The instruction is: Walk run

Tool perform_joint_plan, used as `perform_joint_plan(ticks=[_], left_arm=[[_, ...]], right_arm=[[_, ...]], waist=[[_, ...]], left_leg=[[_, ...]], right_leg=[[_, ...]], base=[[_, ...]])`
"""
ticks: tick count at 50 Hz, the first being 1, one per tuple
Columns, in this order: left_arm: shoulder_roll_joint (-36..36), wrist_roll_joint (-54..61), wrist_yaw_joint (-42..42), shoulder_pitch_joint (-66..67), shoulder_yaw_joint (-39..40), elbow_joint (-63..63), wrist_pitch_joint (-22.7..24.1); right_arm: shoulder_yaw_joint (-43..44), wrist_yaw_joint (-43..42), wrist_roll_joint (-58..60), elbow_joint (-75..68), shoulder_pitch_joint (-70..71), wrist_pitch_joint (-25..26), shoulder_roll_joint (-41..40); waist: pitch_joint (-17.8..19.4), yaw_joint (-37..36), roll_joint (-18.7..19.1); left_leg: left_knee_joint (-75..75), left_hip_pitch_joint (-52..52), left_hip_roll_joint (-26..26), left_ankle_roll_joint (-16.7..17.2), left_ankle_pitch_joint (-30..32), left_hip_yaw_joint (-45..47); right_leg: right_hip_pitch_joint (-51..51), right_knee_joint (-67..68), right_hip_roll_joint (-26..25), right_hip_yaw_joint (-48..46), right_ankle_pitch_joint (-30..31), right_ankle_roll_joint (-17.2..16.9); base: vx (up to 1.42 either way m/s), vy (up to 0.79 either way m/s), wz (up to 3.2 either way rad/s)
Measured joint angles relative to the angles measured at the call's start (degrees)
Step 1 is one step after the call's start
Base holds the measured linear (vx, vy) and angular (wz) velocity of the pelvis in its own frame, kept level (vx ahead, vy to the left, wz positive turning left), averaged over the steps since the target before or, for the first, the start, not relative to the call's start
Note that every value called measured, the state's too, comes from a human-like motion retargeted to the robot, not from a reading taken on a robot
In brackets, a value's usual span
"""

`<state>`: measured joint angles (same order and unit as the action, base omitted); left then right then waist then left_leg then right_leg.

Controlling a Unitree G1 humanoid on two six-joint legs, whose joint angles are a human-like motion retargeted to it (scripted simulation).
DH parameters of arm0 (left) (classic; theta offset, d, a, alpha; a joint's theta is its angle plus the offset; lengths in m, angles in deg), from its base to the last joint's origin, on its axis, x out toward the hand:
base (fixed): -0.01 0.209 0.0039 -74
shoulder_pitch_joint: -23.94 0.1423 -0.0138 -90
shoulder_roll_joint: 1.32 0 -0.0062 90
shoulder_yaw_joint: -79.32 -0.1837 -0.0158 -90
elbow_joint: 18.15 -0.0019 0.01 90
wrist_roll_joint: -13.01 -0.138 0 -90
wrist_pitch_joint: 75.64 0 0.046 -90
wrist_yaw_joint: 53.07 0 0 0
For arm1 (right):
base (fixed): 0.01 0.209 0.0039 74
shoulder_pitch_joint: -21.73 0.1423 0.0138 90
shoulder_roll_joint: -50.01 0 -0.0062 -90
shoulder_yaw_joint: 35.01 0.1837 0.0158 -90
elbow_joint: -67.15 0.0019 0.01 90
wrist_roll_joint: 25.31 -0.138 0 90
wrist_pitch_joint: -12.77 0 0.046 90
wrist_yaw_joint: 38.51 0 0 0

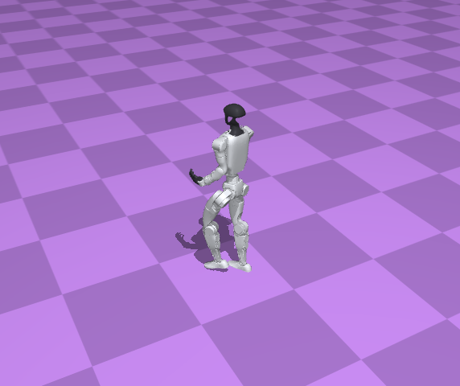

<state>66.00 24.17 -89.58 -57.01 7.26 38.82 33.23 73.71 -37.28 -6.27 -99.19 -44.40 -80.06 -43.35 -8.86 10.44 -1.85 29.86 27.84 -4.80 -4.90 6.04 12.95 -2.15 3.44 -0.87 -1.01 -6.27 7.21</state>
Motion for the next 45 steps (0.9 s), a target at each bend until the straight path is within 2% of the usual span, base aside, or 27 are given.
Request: perform_joint_plan(ticks=[2,5,7,8,10,13,15,17,18,19,20,21,23,25,27,30,31,33,35,37,39,40,42,43,45], left_arm=[[0.8,-0.6,-0.7,-0.5,-0.4,0.2,-0.1],[0.8,-1.0,-1.1,-1.8,-0.9,0.0,-0.4],[0.3,-1.1,-0.6,-2.3,-1.1,-0.4,-0.7],[0.1,-1.2,-0.5,-2.5,-0.9,-0.6,-0.8],[-0.5,-1.7,-0.5,-2.8,-0.5,-1.0,-1.0],[-1.3,-3.0,-0.7,-1.8,0.6,-1.2,-1.2],[-1.2,-2.6,-0.8,-1.2,1.3,-1.5,-1.4],[-0.4,-1.2,-0.6,-1.9,1.7,-1.9,-2.1],[0.1,-0.6,-0.3,-2.5,1.6,-2.1,-2.4],[0.3,-0.3,0.2,-3.2,1.4,-2.4,-2.6],[0.5,-0.1,0.7,-4.0,1.0,-2.6,-2.7],[0.6,-0.1,1.2,-4.6,0.9,-2.6,-2.6],[0.8,0.1,2.1,-5.5,0.3,-2.1,-2.1],[1.0,0.4,2.2,-5.6,-0.7,-0.8,-1.5],[1.3,0.6,1.2,-5.8,-1.2,0.7,-1.1],[2.6,0.8,-1.4,-6.3,-1.3,1.7,-1.0],[3.4,0.8,-2.1,-6.4,-1.1,1.8,-1.2],[4.8,0.6,-3.0,-6.3,-1.0,1.8,-1.1],[5.9,0.2,-3.3,-5.7,-1.1,1.4,-0.4],[5.9,-0.4,-3.0,-4.7,-1.4,0.4,-0.1],[5.3,-0.9,-2.6,-3.3,-1.3,-0.7,-0.2],[4.9,-1.1,-2.4,-2.3,-1.5,-1.2,-0.3],[3.8,-1.7,-2.8,-0.4,-1.0,-1.8,-0.2],[3.1,-2.3,-3.1,0.4,-0.8,-2.0,-0.2],[1.6,-3.3,-2.8,1.3,-1.1,-1.8,-0.1]], right_arm=[[-1.0,-0.7,-0.8,2.7,4.6,-0.7,1.5],[-1.5,-1.8,-1.1,6.3,9.4,-1.6,4.1],[-1.3,-3.2,-0.3,7.7,10.0,-2.8,5.0],[-1.5,-4.2,-0.2,7.9,9.7,-3.4,5.4],[-1.9,-6.1,-0.8,7.0,8.0,-4.7,5.8],[-1.8,-4.8,-1.0,1.6,2.7,-4.1,4.5],[-1.4,-0.8,1.1,-3.1,-2.2,-2.1,2.8],[-1.2,2.4,3.7,-8.5,-7.3,0.8,0.9],[-1.3,3.3,4.5,-11.5,-9.8,1.9,-0.1],[-1.1,4.3,5.2,-14.4,-12.6,2.6,-0.8],[-0.8,5.2,5.9,-17.4,-15.5,3.0,-1.3],[-0.2,6.6,7.2,-19.6,-18.7,3.3,-2.1],[0.2,10.4,9.0,-21.1,-26.3,4.6,-4.1],[-0.1,15.0,10.1,-21.1,-34.5,5.4,-6.2],[-0.1,19.5,11.7,-21.1,-42.0,5.0,-7.8],[0.4,25.8,15.6,-21.1,-51.8,3.6,-9.7],[1.0,27.4,17.5,-21.1,-54.3,3.3,-10.3],[2.5,29.9,21.3,-21.1,-58.5,2.8,-11.4],[3.9,32.1,23.4,-21.1,-61.2,2.7,-12.1],[4.4,34.1,22.2,-21.1,-62.2,3.8,-12.1],[4.8,34.7,19.9,-21.1,-61.4,5.9,-11.4],[5.3,34.2,18.7,-21.1,-60.6,6.8,-11.1],[5.7,31.0,15.3,-21.1,-57.5,7.1,-9.9],[5.5,29.0,12.9,-21.1,-55.1,6.9,-9.4],[4.6,25.4,7.9,-21.1,-48.1,7.4,-7.9]], waist=[[0.9,-2.7,0.9],[2.8,-6.0,1.2],[2.9,-5.8,1.0],[2.9,-6.3,1.0],[2.6,-8.0,0.1],[0.5,-11.0,-0.8],[-0.7,-8.5,-0.6],[0.4,-5.9,-1.9],[0.6,-6.7,-0.3],[0.8,-6.9,1.0],[1.1,-6.9,2.0],[1.4,-6.6,2.5],[2.3,-4.9,3.6],[2.9,-0.2,4.9],[3.4,3.1,5.7],[4.1,7.9,5.4],[4.4,8.8,5.1],[5.0,9.8,4.8],[5.0,9.1,5.4],[4.2,8.8,5.5],[2.5,10.0,5.5],[1.6,11.5,5.6],[-0.3,12.0,5.3],[-0.9,11.5,5.1],[0.2,10.0,5.0]], left_leg=[[-12.0,0.6,1.7,0.7,0.1,1.6],[-28.0,1.4,-1.0,2.3,-4.7,-2.1],[-34.0,0.7,-3.7,3.7,-7.4,-3.9],[-33.5,0.3,-3.4,4.9,-7.8,-2.8],[-29.0,-0.3,-2.9,1.1,-7.9,-2.5],[-24.5,-2.6,-1.1,-0.8,-3.8,1.3],[-20.2,-2.9,-2.2,-3.9,-4.5,-5.7],[-17.5,-5.4,-4.6,-4.8,-7.7,-8.1],[-17.7,-7.6,-0.6,-4.6,-8.9,-3.9],[-18.3,-9.7,0.9,-4.6,-9.9,-3.0],[-19.1,-11.9,1.2,-4.7,-11.0,-3.7],[-20.2,-14.0,0.7,-4.9,-11.6,-4.4],[-22.3,-17.5,0.1,-4.7,-12.2,-6.6],[-24.2,-20.5,-0.7,-4.1,-12.7,-11.7],[-25.3,-23.3,-2.3,-4.6,-13.9,-14.9],[-25.8,-27.8,-5.2,-5.1,-16.2,-19.5],[-25.9,-29.4,-5.6,-4.9,-17.0,-20.2],[-25.9,-32.7,-5.4,-4.1,-18.1,-20.7],[-25.6,-35.3,-4.0,-2.6,-17.8,-19.7],[-24.1,-37.3,-3.9,-0.7,-14.8,-19.8],[-21.4,-38.0,-3.3,1.6,-8.4,-19.6],[-19.4,-38.3,-2.5,2.8,-3.9,-19.6],[-12.4,-36.9,-2.3,4.3,9.5,-18.1],[-7.2,-35.0,-1.8,5.3,16.0,-16.6],[8.8,-28.9,1.2,4.0,24.0,-12.0]], right_leg=[[3.3,0.0,-2.9,1.5,-2.1,0.7],[8.5,0.5,-5.3,3.2,-5.4,0.9],[11.1,1.1,-5.9,1.8,-5.0,-0.5],[12.4,1.9,-6.3,1.9,-3.8,-1.8],[13.9,4.4,-5.6,2.1,2.2,-5.9],[14.1,11.4,-3.5,-0.9,21.3,-12.7],[10.8,21.5,-4.2,-1.8,32.5,-17.3],[4.7,37.9,-4.2,-1.1,36.3,-22.0],[2.8,39.6,-4.8,-1.9,36.3,-22.1],[0.4,41.0,-5.3,-2.9,33.9,-20.4],[-2.2,42.4,-5.6,-4.0,30.4,-17.8],[-4.8,42.6,-5.5,-3.9,27.8,-16.6],[-9.7,41.4,-4.4,-3.8,22.4,-16.2],[-14.6,37.5,-0.9,-6.4,16.8,-15.9],[-18.6,30.0,3.5,-8.0,13.3,-15.4],[-23.2,16.0,9.1,-7.2,12.3,-15.8],[-24.5,11.8,10.8,-8.8,10.8,-14.1],[-26.8,3.2,11.2,-9.0,7.9,-11.5],[-28.5,-4.3,9.0,-4.3,5.6,-12.4],[-28.8,-2.3,10.0,-6.6,5.2,-14.2],[-28.5,3.3,10.8,-7.2,6.9,-13.6],[-28.0,5.0,11.6,-8.7,9.3,-13.7],[-25.2,6.9,11.0,-5.9,11.2,-12.5],[-24.4,8.4,9.1,1.2,9.6,-11.3],[-20.8,9.8,5.9,5.9,6.4,-9.1]], base=[[0.96,-0.38,-0.92],[1.31,-0.38,-0.43],[0.91,-0.25,0.19],[1.02,-0.23,-0.09],[1.34,-0.25,-0.51],[1.44,-0.19,-0.66],[1.51,-0.17,0.61],[1.17,-0.23,0.57],[1.02,-0.18,-0.15],[1.08,-0.17,-0.22],[1.06,-0.21,0.23],[0.98,-0.23,0.49],[1.04,-0.28,1.00],[1.07,-0.31,1.88],[0.85,-0.29,1.60],[0.88,-0.44,1.34],[0.84,-0.52,0.91],[0.91,-0.62,0.37],[1.06,-0.73,-0.10],[0.95,-0.60,0.06],[1.10,-0.69,0.78],[1.22,-0.79,1.10],[1.19,-0.82,0.58],[1.22,-0.87,0.08],[1.11,-0.79,-0.23]])
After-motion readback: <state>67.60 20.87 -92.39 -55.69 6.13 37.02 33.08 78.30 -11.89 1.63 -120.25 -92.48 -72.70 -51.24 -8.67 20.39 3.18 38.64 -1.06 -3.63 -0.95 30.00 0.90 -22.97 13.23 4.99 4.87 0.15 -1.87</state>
